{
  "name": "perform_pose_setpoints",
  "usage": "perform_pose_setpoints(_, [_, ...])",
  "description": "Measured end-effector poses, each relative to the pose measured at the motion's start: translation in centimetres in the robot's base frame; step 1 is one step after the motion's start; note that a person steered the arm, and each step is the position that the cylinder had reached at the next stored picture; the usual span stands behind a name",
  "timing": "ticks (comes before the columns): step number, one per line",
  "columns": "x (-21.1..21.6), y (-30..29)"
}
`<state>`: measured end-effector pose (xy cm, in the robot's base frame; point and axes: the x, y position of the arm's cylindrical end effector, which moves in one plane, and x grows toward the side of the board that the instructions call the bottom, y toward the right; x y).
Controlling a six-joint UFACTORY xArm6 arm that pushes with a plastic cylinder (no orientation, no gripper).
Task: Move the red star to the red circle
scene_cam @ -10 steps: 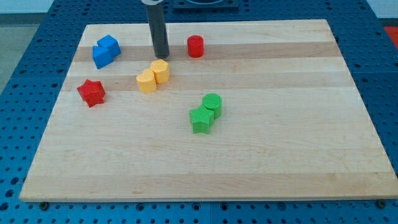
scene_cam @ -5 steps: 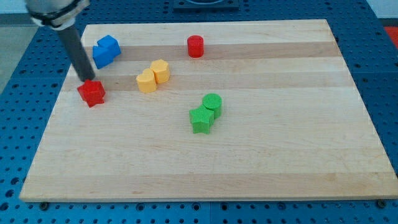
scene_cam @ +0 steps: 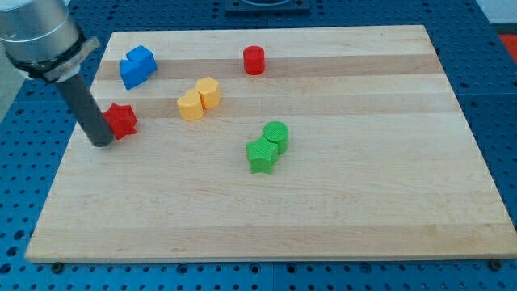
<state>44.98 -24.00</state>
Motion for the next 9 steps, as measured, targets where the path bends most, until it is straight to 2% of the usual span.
perform_pose_setpoints(4, [-3.3, 1.7])
perform_pose_setpoints(9, [-10.6, 4.9])
